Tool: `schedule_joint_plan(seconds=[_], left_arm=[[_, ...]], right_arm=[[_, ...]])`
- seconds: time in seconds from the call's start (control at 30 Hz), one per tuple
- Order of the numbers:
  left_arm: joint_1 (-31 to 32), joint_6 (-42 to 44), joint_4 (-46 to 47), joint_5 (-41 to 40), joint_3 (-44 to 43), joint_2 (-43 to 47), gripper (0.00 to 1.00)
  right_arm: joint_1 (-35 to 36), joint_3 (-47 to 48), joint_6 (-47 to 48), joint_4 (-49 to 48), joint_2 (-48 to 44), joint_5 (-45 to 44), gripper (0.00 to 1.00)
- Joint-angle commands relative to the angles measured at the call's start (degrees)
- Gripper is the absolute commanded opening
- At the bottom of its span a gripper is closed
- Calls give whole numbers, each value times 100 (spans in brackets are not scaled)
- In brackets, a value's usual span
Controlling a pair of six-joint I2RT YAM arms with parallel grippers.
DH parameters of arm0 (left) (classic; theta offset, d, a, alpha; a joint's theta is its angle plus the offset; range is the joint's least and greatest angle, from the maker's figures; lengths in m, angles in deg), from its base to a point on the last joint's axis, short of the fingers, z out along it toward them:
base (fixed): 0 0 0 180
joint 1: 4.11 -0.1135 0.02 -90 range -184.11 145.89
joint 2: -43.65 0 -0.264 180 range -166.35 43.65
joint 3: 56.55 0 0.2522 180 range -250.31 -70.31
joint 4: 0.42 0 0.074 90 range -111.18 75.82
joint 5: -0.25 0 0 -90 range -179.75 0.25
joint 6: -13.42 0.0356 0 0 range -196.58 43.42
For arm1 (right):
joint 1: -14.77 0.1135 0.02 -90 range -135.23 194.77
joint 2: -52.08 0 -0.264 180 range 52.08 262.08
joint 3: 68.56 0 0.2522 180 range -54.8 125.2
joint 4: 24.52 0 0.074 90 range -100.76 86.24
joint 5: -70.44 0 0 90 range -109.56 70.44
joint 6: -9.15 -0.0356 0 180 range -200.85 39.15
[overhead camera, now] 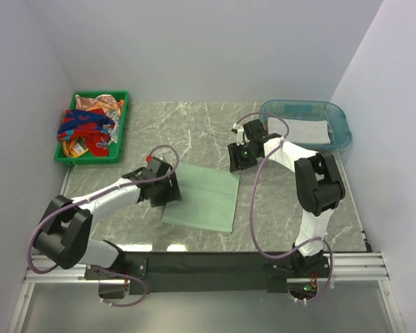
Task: Fold and stack the towels
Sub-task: Fold the towel
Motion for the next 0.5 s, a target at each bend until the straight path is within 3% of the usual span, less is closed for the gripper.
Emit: schedule_joint_plan(seconds=[0.0, 0.2, 0.47], left_arm=[[274, -631, 514, 12, 270, 159, 69], [511, -1166, 637, -331, 868, 361, 62], [1030, -1888, 594, -278, 1352, 1090, 60]], right_arm=[[-8, -79, -296, -273, -280, -220, 58], [-8, -255, -577, -370, -377, -581, 57], [-17, -317, -429, -617, -236, -519, 57]])
